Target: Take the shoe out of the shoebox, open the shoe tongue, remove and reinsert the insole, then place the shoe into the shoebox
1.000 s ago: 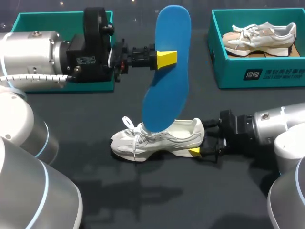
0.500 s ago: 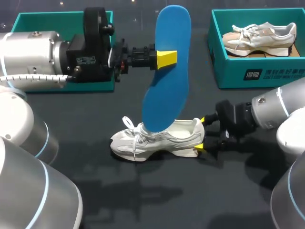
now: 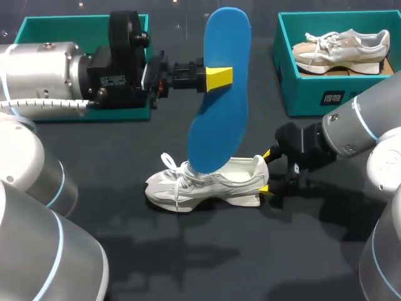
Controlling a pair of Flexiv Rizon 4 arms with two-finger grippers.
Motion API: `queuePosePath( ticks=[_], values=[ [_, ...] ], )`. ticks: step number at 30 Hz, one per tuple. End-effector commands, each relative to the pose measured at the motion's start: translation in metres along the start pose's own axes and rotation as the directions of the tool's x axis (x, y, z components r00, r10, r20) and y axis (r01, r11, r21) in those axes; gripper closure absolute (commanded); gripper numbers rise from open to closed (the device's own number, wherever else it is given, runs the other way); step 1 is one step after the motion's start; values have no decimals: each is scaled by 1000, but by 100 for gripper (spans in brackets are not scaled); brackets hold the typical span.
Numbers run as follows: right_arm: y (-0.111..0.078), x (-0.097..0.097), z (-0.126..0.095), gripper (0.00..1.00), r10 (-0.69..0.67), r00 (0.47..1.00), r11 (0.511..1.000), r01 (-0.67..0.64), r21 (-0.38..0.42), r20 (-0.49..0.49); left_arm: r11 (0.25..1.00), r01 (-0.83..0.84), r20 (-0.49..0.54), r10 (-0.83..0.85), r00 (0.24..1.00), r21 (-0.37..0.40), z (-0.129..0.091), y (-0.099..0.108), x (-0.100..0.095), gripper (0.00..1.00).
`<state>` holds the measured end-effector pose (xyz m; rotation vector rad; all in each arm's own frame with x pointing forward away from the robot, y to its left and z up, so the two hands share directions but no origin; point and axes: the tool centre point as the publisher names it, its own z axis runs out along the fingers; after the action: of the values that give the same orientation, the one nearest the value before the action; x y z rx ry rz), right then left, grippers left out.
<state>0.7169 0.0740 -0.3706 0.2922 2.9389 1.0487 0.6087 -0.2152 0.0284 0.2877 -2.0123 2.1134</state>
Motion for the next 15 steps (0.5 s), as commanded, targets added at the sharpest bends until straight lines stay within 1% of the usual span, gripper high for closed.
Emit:
queuePosePath(
  ticks=[1,3,4,15],
  values=[
    [5,1,-3,0,1,1000,986,-1,169,-1,1000,9,11,-9,1000,2,-8,12,2,100],
    [5,1,-4,0,2,1000,982,-2,189,-2,1000,14,16,-14,1000,3,-12,15,1,100],
    [5,0,-5,0,3,1000,977,-3,214,0,1000,17,21,-17,1000,4,-14,16,1,100],
    [6,-1,-13,0,-1,1000,948,-3,318,11,999,43,48,-43,998,17,-31,28,-4,100]
  ],
)
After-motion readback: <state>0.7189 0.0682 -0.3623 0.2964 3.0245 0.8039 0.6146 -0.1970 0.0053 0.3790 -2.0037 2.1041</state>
